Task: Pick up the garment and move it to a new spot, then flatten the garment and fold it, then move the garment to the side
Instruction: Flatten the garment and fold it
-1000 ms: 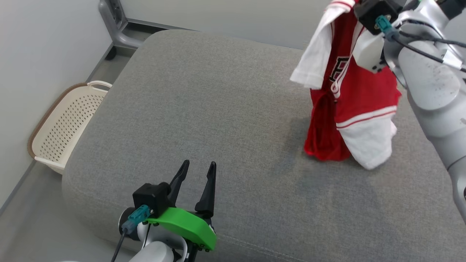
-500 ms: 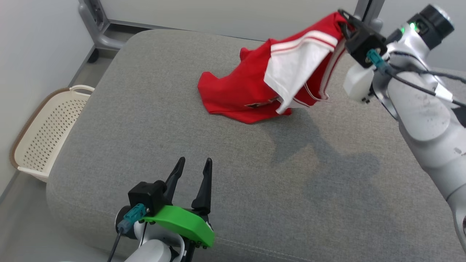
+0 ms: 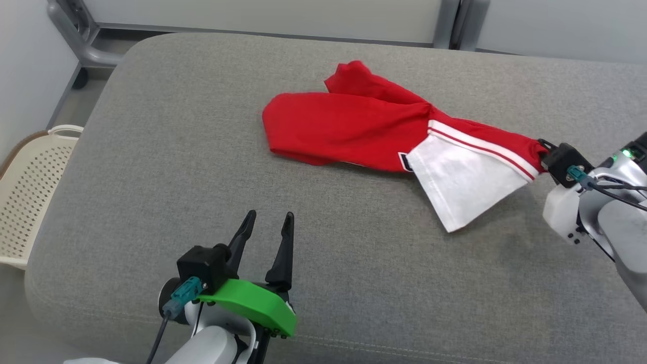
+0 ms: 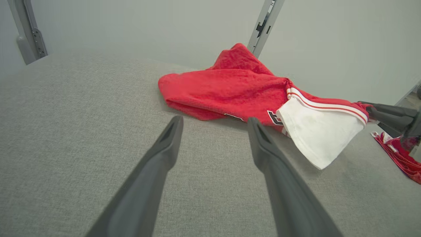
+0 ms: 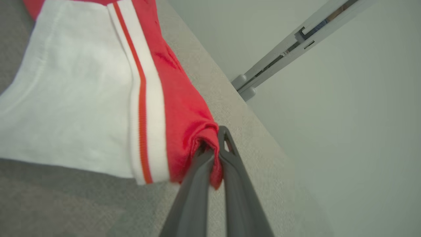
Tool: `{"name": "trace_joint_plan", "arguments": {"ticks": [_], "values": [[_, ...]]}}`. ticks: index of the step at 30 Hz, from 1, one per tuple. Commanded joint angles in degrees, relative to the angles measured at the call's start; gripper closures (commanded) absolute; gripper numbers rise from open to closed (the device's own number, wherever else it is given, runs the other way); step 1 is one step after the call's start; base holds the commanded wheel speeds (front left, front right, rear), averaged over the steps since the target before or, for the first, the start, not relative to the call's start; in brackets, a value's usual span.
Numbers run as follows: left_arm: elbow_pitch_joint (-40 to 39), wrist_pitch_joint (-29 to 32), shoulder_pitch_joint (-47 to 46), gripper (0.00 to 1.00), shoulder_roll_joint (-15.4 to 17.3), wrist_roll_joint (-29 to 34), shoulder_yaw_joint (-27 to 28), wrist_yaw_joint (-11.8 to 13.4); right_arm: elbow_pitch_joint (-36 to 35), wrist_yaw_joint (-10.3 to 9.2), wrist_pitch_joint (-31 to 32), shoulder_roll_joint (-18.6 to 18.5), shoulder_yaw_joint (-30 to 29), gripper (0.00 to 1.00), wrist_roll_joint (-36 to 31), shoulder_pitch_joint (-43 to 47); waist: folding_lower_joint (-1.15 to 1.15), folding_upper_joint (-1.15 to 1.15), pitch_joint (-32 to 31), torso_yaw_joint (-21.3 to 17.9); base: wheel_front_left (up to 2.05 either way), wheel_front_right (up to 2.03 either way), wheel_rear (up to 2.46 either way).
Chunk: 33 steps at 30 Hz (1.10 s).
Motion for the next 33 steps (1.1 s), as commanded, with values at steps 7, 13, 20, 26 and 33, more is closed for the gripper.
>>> {"name": "trace_joint_plan", "arguments": {"ticks": [7, 13, 20, 26, 33], "values": [[-0.2, 0.1, -1.1, 0.0, 0.3, 0.7, -0.3, -0.2, 3.6, -0.12, 0.2, -6.4, 4.2, 1.0, 4.1, 3.5, 0.0, 0.0, 1.2, -1.6, 0.0, 0.0, 0.0], [-0.6, 0.6, -1.8, 0.0, 0.9, 1.0, -0.6, 0.1, 6.2, -0.12, 0.5, -9.5, 6.3, 1.0, 3.8, 0.3, 0.0, 0.0, 2.3, -2.1, 0.0, 0.0, 0.0], [-0.5, 1.0, -1.9, 0.0, 0.9, 1.1, -0.9, 0.4, 8.2, -0.12, 0.3, -8.5, 8.1, 0.0, 4.4, -1.5, 0.0, 0.0, 2.2, -3.3, 0.0, 0.0, 0.0], [-0.1, 1.5, -1.6, 0.0, 1.8, 0.2, -0.6, 0.0, 5.0, -0.11, -0.1, -9.0, 8.5, 0.0, 9.0, 0.4, 0.0, 0.0, 0.5, -6.5, 0.0, 0.0, 0.0], [2.9, 5.6, -6.5, 0.0, 3.7, -1.4, 0.6, -2.1, -7.3, -0.11, -0.1, -8.5, 6.0, 0.0, 12.6, 1.6, 0.0, 0.0, 0.2, -11.7, 0.0, 0.0, 0.0]]}}
